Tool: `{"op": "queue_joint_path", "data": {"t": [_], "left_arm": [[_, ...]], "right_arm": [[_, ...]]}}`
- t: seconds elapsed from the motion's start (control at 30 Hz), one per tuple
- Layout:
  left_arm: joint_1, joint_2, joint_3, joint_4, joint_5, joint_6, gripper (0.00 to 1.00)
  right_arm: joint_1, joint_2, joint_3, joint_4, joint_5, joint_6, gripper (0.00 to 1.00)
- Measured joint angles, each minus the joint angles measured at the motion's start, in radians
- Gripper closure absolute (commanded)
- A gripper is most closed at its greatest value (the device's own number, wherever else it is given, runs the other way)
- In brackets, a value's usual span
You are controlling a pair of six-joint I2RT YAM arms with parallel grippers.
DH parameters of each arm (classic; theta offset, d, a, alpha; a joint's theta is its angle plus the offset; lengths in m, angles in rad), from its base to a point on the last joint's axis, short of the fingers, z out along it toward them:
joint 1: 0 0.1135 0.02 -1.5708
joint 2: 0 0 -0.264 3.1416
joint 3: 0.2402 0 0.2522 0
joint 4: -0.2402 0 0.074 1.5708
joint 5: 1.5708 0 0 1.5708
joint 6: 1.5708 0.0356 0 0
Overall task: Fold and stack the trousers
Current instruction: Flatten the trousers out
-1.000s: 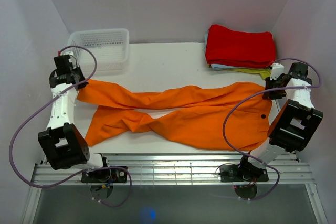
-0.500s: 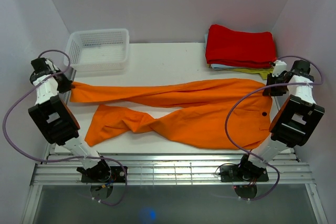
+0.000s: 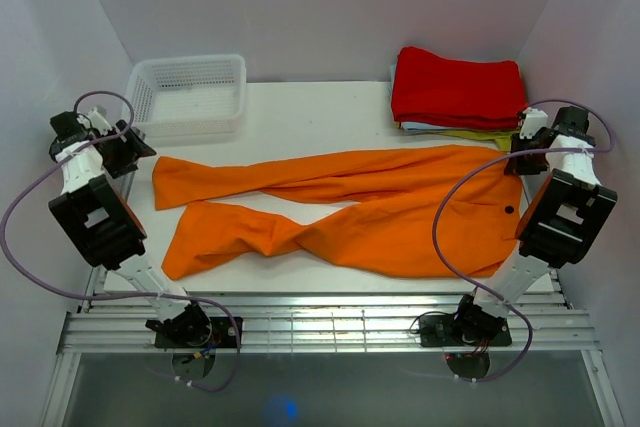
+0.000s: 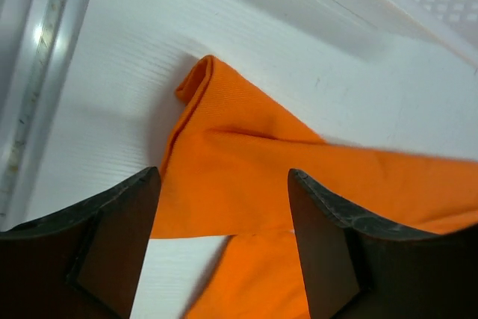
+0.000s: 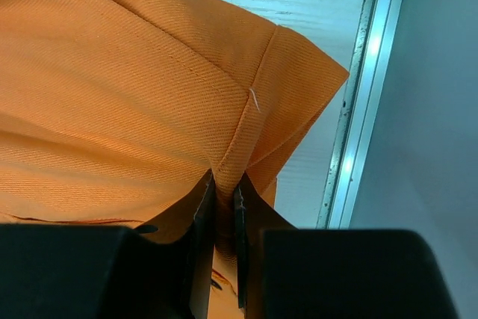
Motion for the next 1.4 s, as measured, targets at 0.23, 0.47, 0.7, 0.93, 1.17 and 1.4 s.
{"op": "queue_joint_path", "data": {"t": [0.23,0.47,0.7,0.93,1.17,1.4], "left_arm": [[0.001,-0.233,-0.087,-0.052,0.113,0.738,0.46],[-0.005,-0.191,-0.25,-0.211,0.106,1.436,0.5],[-0.028,-0.082,-0.292,-0.238,0.077,1.715,0.44],[-0.069,-0.024,-0.304,-0.208,0.033,1.817,0.53],[-0.071,-0.043,-0.335,-0.196,0.019,1.843,1.0],[-0.041,-0.144,-0.293,-0.396,0.094,1.764,1.0]], "right_arm": [[0.002,0.032,0.026,0.005,0.02,0.0,0.92],[0.006,0.033,0.026,0.005,0.027,-0.004,0.92],[0.007,0.033,0.026,0.002,0.029,-0.015,0.92],[0.008,0.033,0.026,0.0,0.03,-0.022,0.92],[0.008,0.032,0.026,-0.001,0.034,-0.028,0.92],[0.008,0.012,0.026,-0.008,0.041,-0.043,0.92]]}}
